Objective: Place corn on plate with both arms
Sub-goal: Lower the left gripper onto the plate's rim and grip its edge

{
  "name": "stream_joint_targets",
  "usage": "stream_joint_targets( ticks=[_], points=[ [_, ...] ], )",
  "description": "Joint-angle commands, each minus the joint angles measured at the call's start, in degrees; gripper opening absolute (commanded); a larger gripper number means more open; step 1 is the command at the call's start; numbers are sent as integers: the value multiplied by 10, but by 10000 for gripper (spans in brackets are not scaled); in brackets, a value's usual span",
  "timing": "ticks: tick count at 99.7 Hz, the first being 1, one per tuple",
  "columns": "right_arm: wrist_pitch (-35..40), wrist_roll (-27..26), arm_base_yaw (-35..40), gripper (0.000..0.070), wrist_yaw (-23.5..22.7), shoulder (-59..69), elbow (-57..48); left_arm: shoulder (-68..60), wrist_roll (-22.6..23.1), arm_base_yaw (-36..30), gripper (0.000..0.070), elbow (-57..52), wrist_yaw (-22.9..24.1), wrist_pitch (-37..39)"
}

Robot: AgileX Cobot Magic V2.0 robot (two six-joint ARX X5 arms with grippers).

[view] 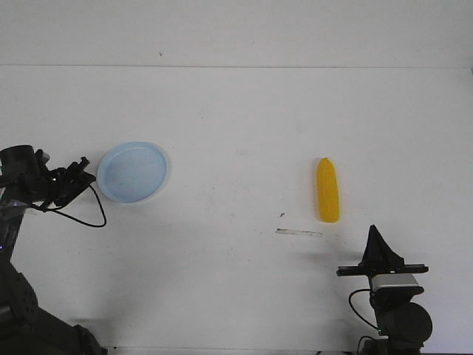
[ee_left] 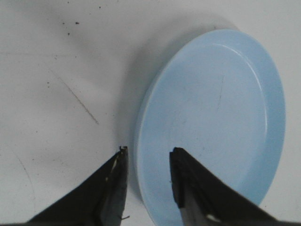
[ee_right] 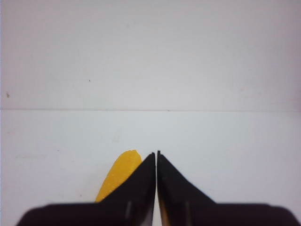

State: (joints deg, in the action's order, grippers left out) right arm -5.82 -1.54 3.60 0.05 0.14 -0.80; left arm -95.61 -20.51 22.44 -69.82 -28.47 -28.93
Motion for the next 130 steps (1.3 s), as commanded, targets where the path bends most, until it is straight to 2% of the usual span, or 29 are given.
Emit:
stream_joint_targets(
  ticks=[1,80,112,125,130],
  points=[
    [-6,-5,1,2,0,-1,1,-17,3,-2,215,-12,-6,0],
    [-6,-5,1,2,0,-1,1,-71,3,-30,203,-11,-7,20],
    [-6,-5,1,2,0,-1,1,-76,1,-36,198,-11,9,21],
    [-6,-5,1,2,0,-1,1,-77,0,-36,185,-11,19,21],
    [-6,-5,1,2,0,-1,1,-77,-1,-36,156,-11,19,21]
  ],
)
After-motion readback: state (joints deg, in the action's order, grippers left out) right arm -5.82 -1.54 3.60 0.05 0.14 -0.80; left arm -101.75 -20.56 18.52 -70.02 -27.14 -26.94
